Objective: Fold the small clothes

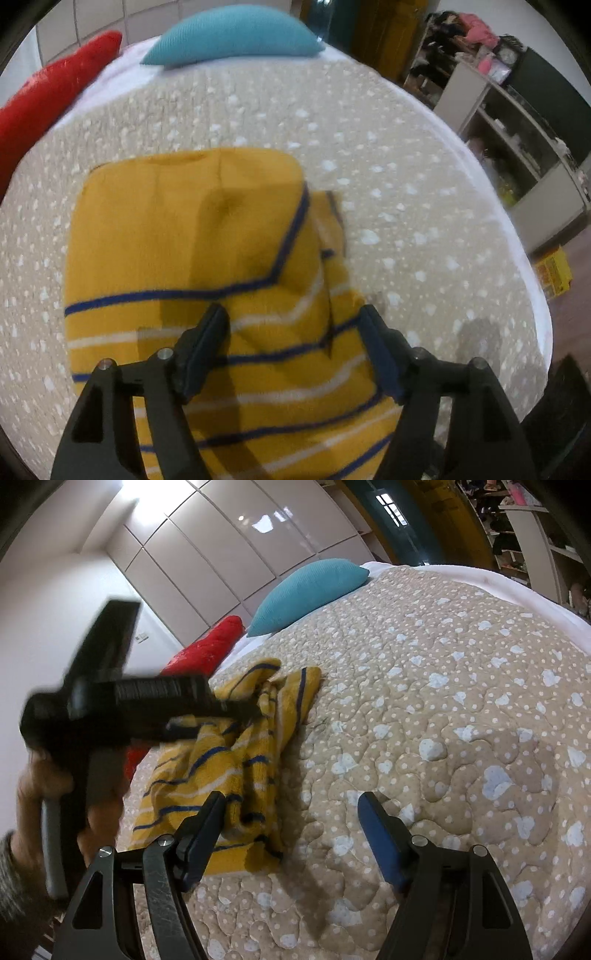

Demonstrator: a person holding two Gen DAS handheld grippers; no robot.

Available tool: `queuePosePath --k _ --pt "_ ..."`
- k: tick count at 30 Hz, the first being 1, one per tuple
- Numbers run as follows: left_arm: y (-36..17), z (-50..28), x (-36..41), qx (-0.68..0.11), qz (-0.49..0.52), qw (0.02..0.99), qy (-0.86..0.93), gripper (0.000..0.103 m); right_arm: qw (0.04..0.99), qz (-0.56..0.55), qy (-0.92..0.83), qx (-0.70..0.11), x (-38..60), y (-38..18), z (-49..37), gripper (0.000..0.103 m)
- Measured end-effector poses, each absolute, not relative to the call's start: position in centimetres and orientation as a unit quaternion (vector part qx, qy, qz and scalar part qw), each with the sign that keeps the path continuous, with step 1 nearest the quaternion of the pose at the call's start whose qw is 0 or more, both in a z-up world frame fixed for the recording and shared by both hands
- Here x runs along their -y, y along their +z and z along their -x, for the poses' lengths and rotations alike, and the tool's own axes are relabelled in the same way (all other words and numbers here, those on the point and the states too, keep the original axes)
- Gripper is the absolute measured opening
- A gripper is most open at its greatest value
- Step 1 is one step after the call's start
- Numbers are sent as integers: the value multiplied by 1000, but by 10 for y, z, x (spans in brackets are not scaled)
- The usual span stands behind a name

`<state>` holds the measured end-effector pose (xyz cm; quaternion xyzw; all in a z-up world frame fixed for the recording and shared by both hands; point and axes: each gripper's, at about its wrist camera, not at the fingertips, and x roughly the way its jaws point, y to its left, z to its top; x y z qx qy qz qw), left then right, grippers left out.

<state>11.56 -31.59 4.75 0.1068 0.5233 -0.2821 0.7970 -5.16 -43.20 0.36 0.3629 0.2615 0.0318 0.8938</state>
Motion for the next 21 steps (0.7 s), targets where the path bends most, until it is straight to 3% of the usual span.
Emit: queuePosePath --k 4,8,11,18,21 --pt "69 -90 280 -531 -48 789 -305 73 895 -362 28 -258 432 4 57 78" --pt "86 -54 238 -495 -60 817 -288 73 897 -358 23 -260 429 5 59 78" --pt "94 -26 206 -449 -75 856 -245 82 898 -354 16 -262 426 6 61 78" --pt "65 -15 153 -446 -64 873 -184 84 902 -335 -10 -272 422 10 63 78" --pt "47 -24 142 -464 -60 867 -172 84 917 -300 -37 -259 414 41 76 78"
